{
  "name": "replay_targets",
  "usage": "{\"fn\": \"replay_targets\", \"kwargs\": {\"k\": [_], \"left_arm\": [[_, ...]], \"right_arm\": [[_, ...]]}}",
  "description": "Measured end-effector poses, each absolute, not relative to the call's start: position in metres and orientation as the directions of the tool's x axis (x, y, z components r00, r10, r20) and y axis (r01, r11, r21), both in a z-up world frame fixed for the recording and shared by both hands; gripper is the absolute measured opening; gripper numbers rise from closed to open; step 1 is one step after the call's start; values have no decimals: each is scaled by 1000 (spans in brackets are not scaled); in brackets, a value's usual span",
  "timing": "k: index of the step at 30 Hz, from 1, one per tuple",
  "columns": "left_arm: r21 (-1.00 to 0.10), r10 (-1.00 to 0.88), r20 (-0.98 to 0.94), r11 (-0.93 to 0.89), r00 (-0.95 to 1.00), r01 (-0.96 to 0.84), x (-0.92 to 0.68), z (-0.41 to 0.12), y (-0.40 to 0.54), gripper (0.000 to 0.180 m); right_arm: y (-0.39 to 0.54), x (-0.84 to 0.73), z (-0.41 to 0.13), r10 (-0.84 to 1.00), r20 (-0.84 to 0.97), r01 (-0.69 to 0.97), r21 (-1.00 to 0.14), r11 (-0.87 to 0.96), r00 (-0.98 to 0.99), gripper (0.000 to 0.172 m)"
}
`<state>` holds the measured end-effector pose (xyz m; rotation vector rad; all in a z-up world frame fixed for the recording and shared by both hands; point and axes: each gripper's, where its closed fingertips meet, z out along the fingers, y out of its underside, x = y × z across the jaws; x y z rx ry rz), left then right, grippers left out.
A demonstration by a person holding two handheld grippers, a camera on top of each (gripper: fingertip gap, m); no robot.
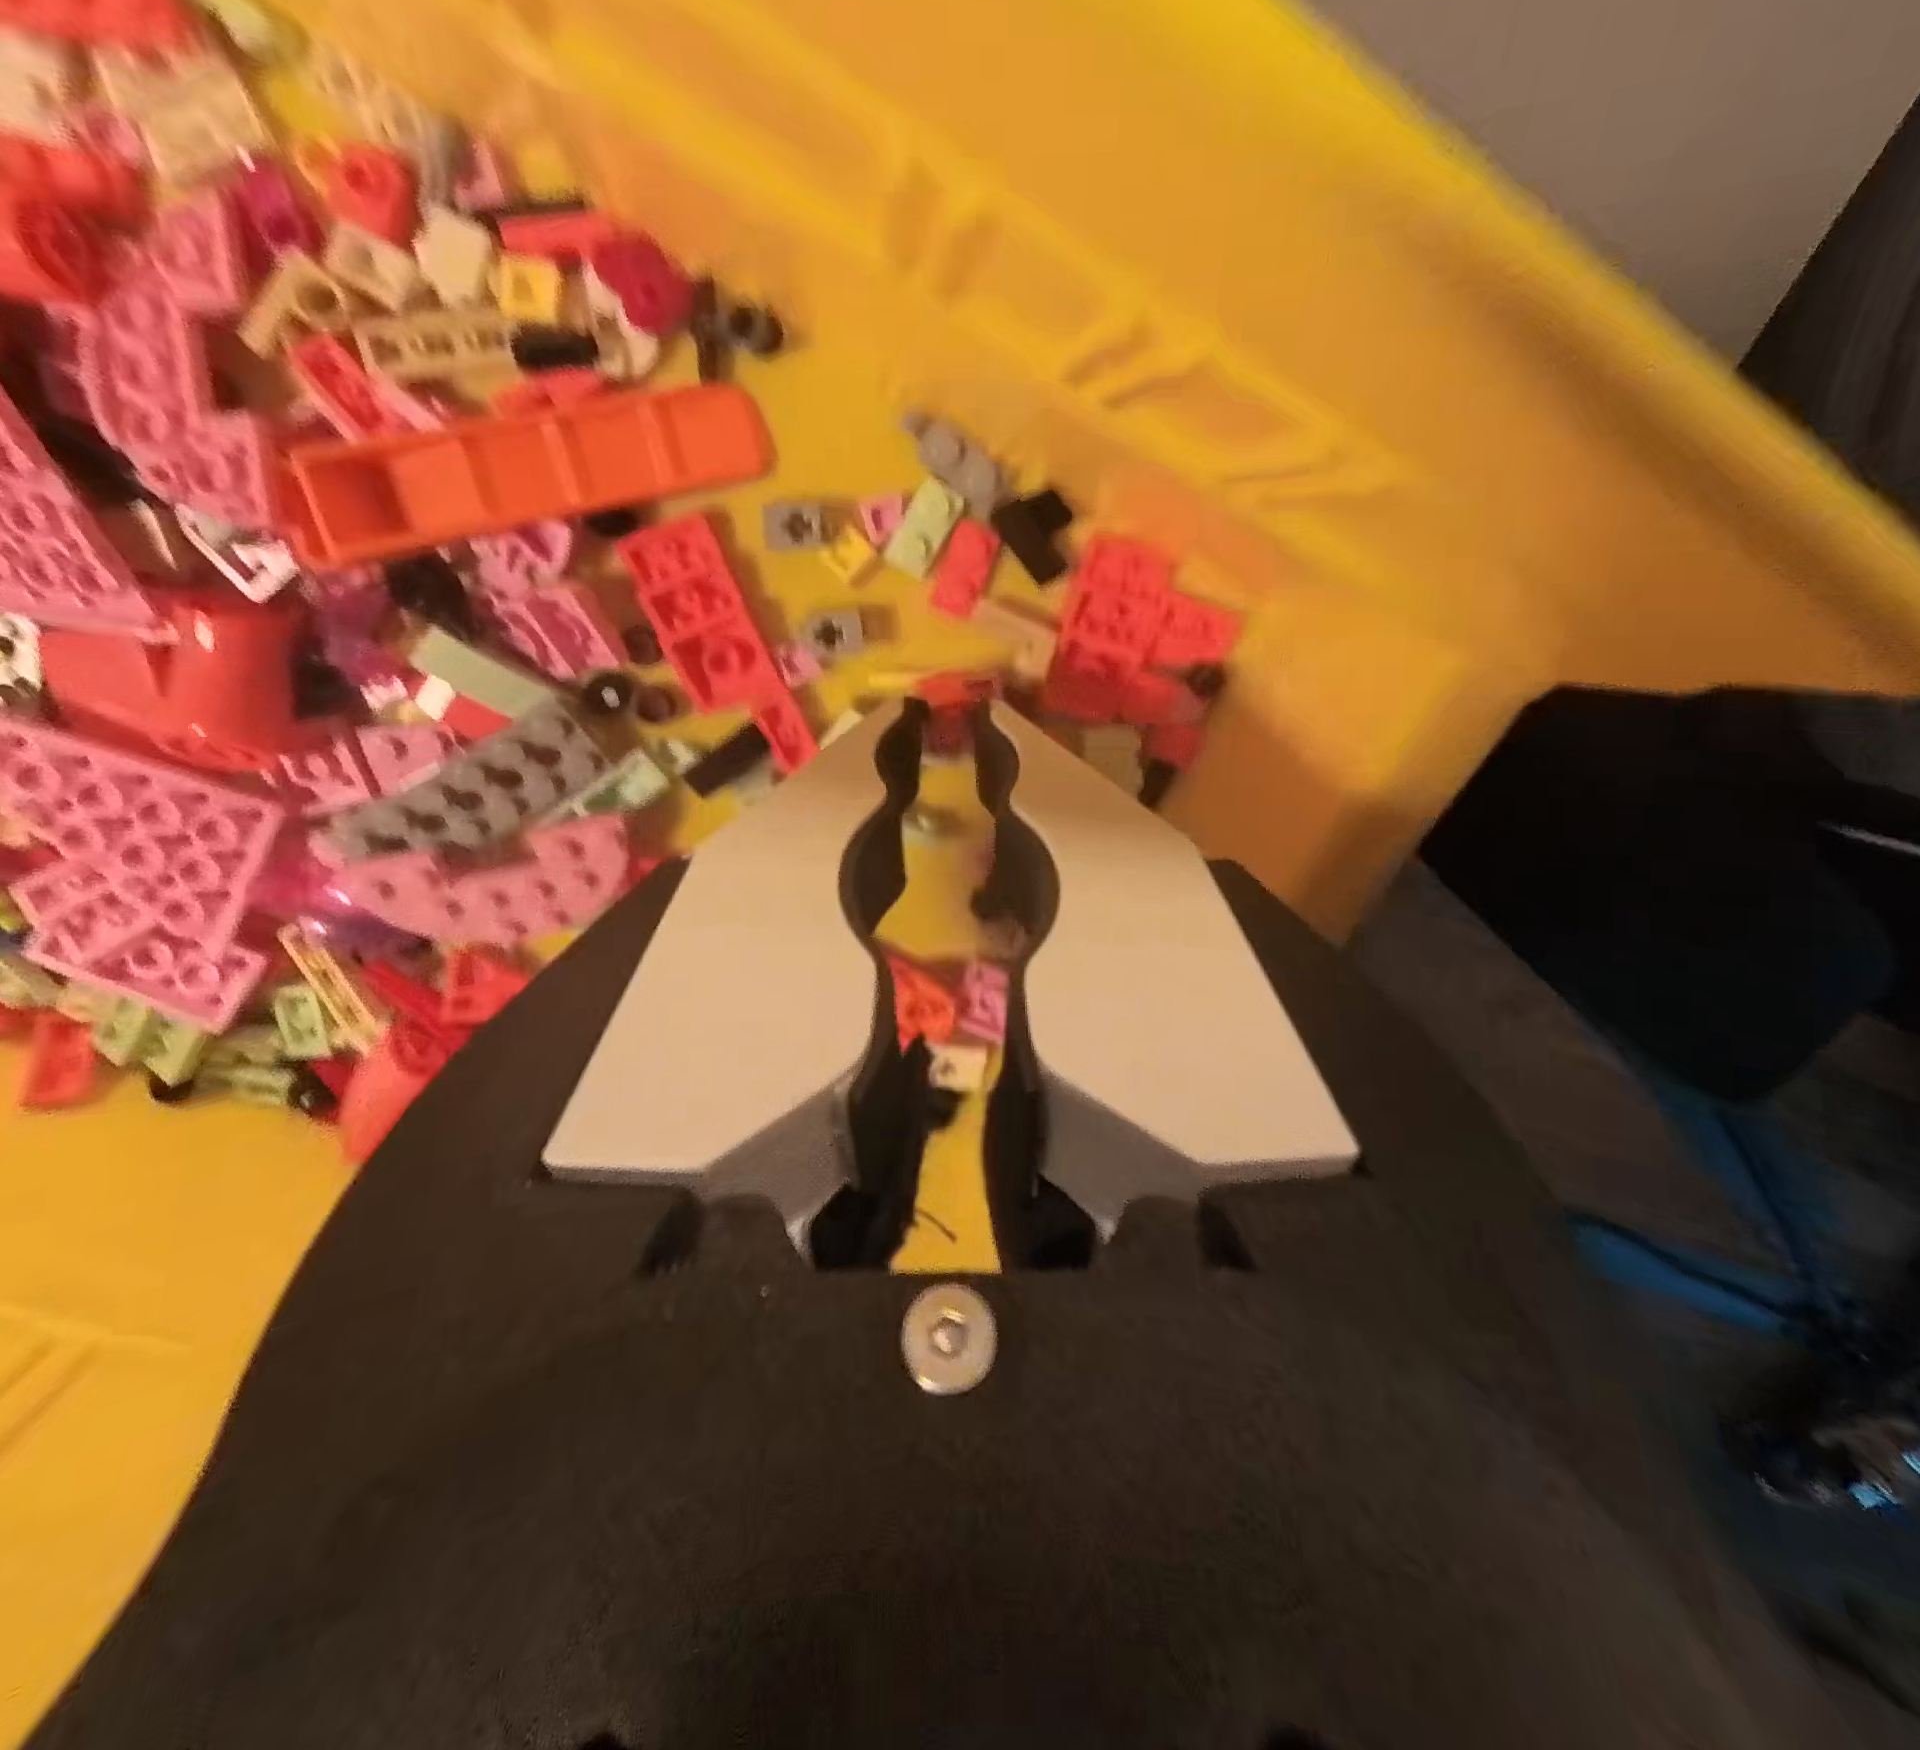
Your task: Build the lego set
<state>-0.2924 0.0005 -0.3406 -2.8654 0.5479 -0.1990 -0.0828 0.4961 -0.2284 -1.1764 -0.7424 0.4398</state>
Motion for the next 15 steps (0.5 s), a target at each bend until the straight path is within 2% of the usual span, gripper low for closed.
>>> {"fn": "replay_targets", "kwargs": {"k": [3,10,13,15], "left_arm": [[-195,-353,113,-924,929,-328,-296,-341,-12,9],[-358,-309,40,-892,950,-275,-316,-325,11,16],[-379,-359,18,-866,933,-326,-312,-326,18,16],[-349,-380,1,-867,925,-356,-313,-330,18,13]], "right_arm": [[496,-83,-228,666,287,62,-938,340,689,0],[497,-82,-228,666,284,60,-939,339,689,0],[497,-83,-228,666,286,62,-938,340,689,0],[497,-83,-228,666,287,62,-938,340,689,0]]}}
